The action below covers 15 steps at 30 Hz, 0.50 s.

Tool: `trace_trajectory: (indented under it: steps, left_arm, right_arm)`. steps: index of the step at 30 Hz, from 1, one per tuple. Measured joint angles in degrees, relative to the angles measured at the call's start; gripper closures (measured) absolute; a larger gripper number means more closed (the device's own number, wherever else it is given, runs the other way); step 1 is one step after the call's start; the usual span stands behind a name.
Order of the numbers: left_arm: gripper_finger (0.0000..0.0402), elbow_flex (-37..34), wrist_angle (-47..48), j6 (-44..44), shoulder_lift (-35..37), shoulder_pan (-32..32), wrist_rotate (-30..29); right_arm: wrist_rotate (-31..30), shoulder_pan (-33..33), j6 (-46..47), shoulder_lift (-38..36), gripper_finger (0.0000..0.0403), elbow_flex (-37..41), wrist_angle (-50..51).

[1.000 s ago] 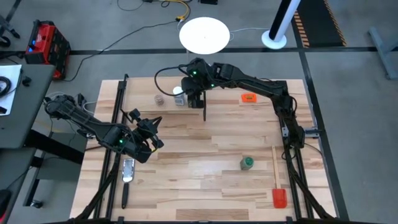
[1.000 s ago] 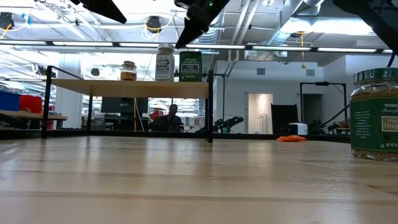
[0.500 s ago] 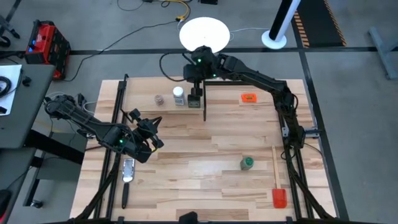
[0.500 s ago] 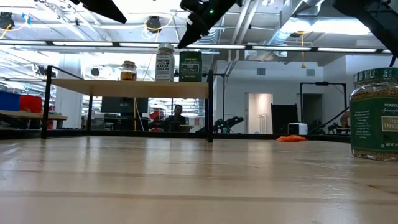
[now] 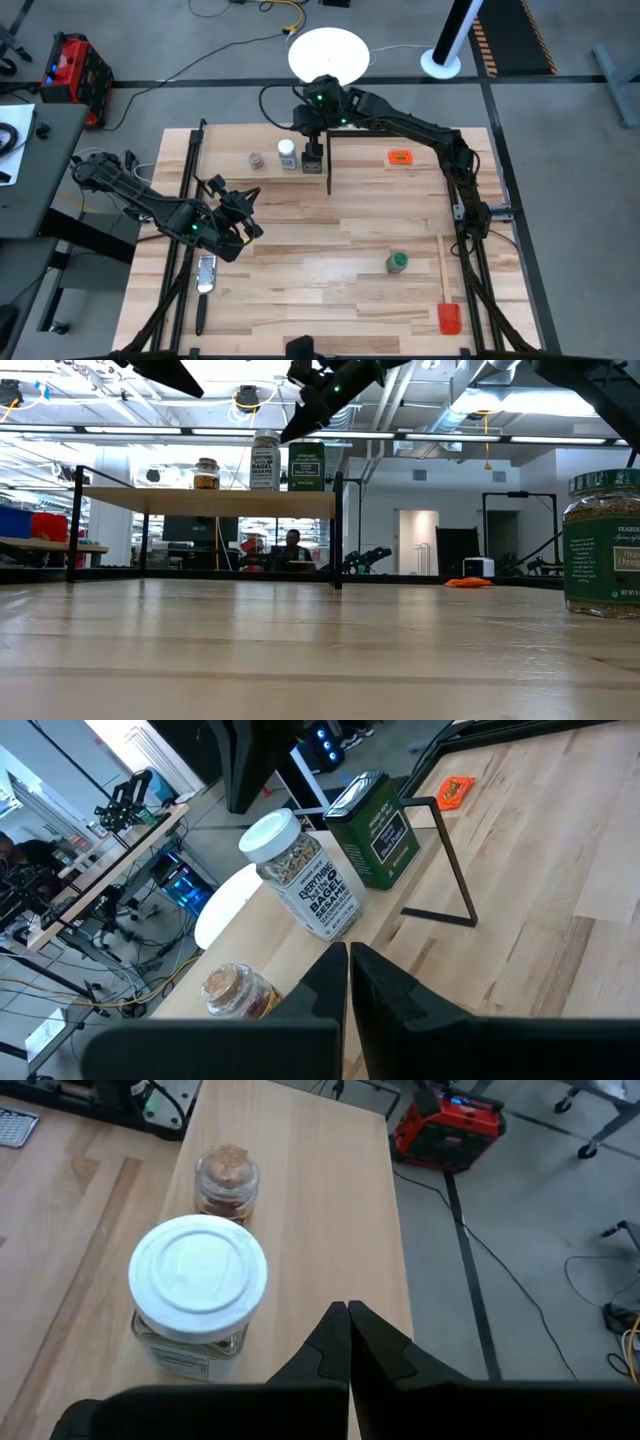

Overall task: Shelf spices
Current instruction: Put the white seasoning bottle on the shelf

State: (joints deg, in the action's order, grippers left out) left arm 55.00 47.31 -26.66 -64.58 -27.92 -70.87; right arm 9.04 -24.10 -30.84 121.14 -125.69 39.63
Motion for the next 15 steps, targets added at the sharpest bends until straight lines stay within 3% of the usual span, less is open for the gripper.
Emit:
trace_trajectory:
  steps: [15]
  left_arm:
    - [0.0396, 0.0, 0.0, 0.0, 0.0, 0.0, 0.0]
  right_arm:
    - [1.8, 1.2, 0.3, 0.0, 0.0401, 0.5, 0.0]
